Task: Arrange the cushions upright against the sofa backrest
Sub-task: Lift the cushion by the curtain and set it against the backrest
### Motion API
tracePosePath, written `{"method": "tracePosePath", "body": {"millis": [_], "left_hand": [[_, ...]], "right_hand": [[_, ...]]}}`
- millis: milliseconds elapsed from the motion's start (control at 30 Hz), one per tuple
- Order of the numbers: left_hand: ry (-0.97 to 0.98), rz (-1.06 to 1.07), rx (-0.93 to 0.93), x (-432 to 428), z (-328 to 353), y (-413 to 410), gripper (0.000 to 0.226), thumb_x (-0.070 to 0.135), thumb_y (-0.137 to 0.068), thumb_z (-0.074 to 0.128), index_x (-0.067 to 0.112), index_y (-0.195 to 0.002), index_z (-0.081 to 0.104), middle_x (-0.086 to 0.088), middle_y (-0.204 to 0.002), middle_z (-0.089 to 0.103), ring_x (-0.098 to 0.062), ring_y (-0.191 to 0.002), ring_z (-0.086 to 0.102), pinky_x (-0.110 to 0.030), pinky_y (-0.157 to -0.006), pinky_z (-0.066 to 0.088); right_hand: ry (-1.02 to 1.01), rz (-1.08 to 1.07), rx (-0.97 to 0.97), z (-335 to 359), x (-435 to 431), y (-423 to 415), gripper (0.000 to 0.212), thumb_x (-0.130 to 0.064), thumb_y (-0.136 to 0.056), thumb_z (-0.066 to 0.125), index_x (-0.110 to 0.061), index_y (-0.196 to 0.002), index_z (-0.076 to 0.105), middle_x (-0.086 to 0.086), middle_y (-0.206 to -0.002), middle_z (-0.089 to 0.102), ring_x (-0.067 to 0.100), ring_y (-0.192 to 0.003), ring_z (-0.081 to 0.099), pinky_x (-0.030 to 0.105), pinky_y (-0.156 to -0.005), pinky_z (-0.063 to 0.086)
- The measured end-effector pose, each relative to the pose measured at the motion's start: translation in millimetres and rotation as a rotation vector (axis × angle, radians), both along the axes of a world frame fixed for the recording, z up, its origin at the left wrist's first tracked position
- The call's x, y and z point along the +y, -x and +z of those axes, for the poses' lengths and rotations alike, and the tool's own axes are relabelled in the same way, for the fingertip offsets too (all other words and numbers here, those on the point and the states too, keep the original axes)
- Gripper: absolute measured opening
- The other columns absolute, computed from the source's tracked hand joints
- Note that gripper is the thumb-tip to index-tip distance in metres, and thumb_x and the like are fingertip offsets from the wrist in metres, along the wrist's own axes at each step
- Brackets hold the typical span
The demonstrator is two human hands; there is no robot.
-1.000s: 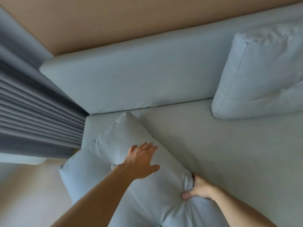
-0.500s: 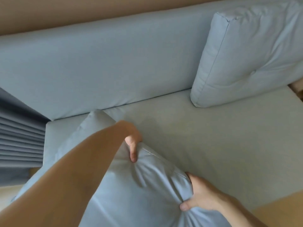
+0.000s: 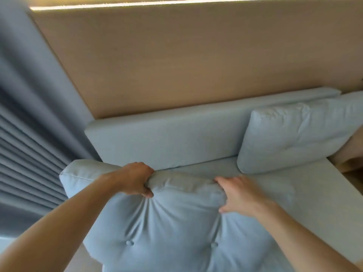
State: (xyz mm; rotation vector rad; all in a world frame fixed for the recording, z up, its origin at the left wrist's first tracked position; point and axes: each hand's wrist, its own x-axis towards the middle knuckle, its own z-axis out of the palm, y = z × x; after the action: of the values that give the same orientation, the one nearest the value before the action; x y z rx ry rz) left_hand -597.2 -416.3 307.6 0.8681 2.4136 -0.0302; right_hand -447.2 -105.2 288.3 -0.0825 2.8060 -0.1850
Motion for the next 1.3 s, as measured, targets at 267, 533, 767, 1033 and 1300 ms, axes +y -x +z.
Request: {"method": "tracePosePath", "body": {"millis": [267,533,767,1033,1300], "left_hand": [[-0.146,0.224,0.313,-32,53,42,0.04,0.056,-0.076,0.081,0.027,-0.094,0.061,0.006,-0.09,0.063,-0.024,-0.087,0.062,-0.038,-0.071,0.047],[-0.151,0.295,0.444,-7,22,89,0.038,0.05,-0.084,0.077,0.022,-0.092,0.053,0.005,-0.082,0.047,-0.023,-0.082,0.046,-0.037,-0.076,0.034],[-0.236,0.396,0.442,22,-80,126,0.076,0.056,-0.084,0.072,0.03,-0.148,0.041,-0.003,-0.155,0.046,-0.025,-0.148,0.032,-0.041,-0.121,0.018],[-0.154,0.382,0.361,35,-124,160,0.154,0.102,-0.041,0.058,0.045,-0.152,-0.032,0.003,-0.17,-0.025,-0.026,-0.155,-0.024,-0.057,-0.124,-0.01],[-0.068,0.403,0.358,40,-124,166,0.147,0.103,-0.045,0.054,0.046,-0.154,-0.027,-0.003,-0.172,-0.014,-0.028,-0.157,-0.018,-0.058,-0.124,-0.009]], "right_hand": [[-0.161,0.193,0.272,86,-14,117,0.081,-0.055,-0.062,0.087,-0.027,-0.128,0.051,-0.001,-0.116,0.07,0.025,-0.111,0.065,0.039,-0.093,0.042],[-0.217,0.189,0.36,47,10,193,0.092,-0.06,-0.06,0.088,-0.031,-0.136,0.046,-0.003,-0.119,0.066,0.023,-0.115,0.061,0.039,-0.099,0.037],[-0.244,0.016,0.297,-50,39,218,0.112,-0.052,-0.062,0.09,-0.033,-0.154,0.03,-0.003,-0.145,0.051,0.021,-0.138,0.042,0.04,-0.11,0.026],[-0.059,-0.008,0.195,-79,77,270,0.134,-0.044,-0.06,0.094,-0.043,-0.159,0.004,-0.008,-0.171,0.009,0.016,-0.157,0.0,0.045,-0.121,0.008],[0.007,0.036,0.187,-89,82,281,0.136,-0.046,-0.057,0.094,-0.045,-0.158,0.003,-0.01,-0.171,0.004,0.012,-0.156,-0.004,0.044,-0.122,0.004]]}}
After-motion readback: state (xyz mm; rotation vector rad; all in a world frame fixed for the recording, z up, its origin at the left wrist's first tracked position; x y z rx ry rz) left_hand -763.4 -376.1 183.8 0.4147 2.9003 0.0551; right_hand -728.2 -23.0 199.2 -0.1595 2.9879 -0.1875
